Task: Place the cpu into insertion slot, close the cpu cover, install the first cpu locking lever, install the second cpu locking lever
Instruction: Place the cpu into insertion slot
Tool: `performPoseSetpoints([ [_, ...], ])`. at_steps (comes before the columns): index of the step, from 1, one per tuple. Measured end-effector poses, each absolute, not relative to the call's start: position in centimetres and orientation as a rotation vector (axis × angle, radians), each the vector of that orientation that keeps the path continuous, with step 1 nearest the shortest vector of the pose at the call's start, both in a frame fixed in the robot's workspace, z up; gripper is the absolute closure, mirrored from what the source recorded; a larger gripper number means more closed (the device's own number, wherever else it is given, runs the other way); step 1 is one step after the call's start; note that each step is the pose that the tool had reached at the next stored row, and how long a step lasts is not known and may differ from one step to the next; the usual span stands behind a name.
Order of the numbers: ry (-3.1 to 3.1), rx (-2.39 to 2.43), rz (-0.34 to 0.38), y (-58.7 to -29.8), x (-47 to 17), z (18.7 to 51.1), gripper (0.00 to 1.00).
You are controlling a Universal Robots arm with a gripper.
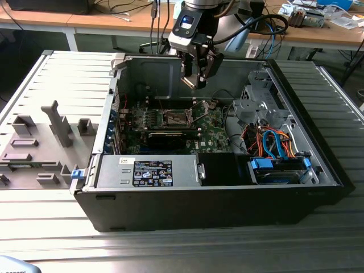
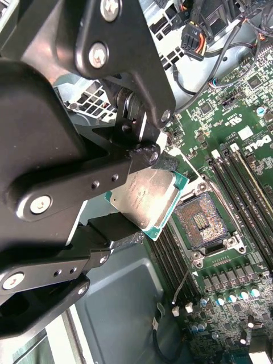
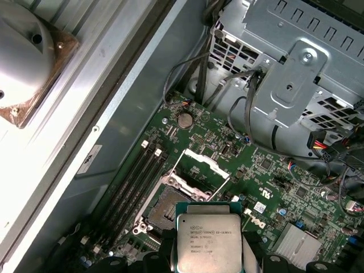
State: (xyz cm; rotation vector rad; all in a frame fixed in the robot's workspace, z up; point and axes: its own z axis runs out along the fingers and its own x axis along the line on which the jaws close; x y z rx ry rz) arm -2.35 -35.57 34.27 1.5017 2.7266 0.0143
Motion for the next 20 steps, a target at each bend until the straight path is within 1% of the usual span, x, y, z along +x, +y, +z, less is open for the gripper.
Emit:
performPoseSetpoints([
  [20,2.72,1.514,0.014,-35.57,-2.35,34.27,0.45],
])
